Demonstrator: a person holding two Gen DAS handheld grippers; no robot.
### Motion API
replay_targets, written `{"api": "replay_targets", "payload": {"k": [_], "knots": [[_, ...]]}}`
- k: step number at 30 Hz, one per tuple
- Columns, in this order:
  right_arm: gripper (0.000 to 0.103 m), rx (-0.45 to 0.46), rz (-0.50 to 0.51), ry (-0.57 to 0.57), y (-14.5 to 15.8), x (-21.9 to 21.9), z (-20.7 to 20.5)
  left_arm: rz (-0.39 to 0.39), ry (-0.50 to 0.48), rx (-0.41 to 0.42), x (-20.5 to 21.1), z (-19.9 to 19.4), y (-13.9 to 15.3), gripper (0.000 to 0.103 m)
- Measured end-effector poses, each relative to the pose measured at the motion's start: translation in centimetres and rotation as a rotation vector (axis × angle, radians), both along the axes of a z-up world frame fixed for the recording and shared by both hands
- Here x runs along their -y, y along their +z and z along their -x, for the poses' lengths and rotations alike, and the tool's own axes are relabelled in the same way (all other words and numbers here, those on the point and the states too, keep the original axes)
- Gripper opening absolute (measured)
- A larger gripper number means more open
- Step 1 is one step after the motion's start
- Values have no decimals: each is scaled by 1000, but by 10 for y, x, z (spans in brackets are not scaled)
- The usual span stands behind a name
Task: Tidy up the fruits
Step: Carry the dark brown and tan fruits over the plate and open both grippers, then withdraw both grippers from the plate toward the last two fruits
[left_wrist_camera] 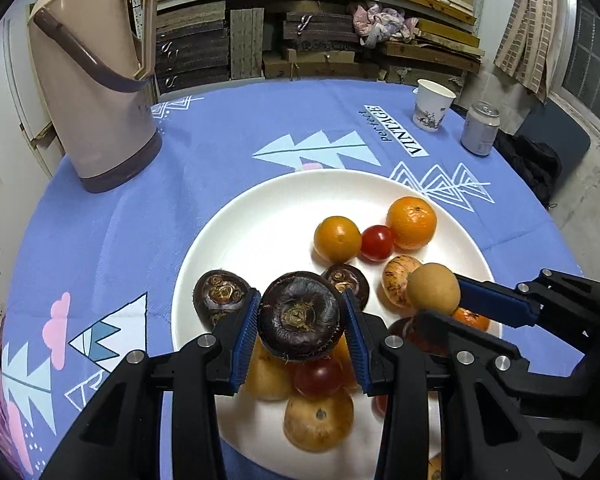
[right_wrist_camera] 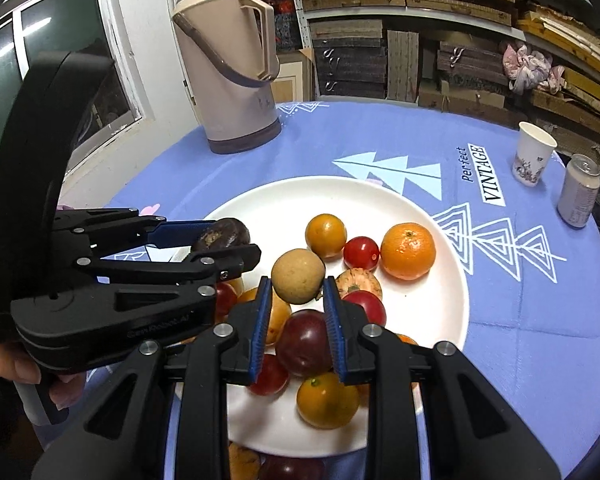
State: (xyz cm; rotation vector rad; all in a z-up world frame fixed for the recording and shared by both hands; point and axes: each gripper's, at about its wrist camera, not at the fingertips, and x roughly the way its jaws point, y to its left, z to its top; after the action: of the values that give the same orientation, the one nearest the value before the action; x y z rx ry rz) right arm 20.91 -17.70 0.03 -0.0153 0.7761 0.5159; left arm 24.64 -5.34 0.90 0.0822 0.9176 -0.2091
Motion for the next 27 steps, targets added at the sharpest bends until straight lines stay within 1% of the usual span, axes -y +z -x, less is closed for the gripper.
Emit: {"api": "replay_targets", "payload": {"k": [5,6,7,9,13,14,15,16,17,18,23,27], "knots": [[27,-9,2,-5,-3,-1,-4,-3,6,-19,-1,-5,-5,41],[28,-5,-6,-12,-2,0,-4,-10,11,-24,-1,-5,-6,46],[29,-3,-13,-18,-1,1,-3,-27,32,-20,-2,-5,-6,58],[30,1,-24,-20,2,4,-1,-29,48,20,-5,-1,0,69],[32,26,-30,-27,10,14,14,-28,41,43,-8,10,9,70],[37,32,-34,-30,12,17,19,-30,40,49,-8,15,11,70],[43,46,-35,-37,15,22,27,-31,37,52,-8,19,12,70],[47,60,-34,-45,17,27,35,-32,33,53,-8,25,13,70],[53,78,-28,-57,18,33,44,-29,30,53,-9,31,13,70],[54,82,-24,-60,18,37,51,-26,28,49,-9,35,13,70],[54,63,10,-68,7,53,84,-29,18,29,-6,58,4,71],[54,26,3,-84,-7,61,98,-28,15,12,-5,75,-3,72]]}}
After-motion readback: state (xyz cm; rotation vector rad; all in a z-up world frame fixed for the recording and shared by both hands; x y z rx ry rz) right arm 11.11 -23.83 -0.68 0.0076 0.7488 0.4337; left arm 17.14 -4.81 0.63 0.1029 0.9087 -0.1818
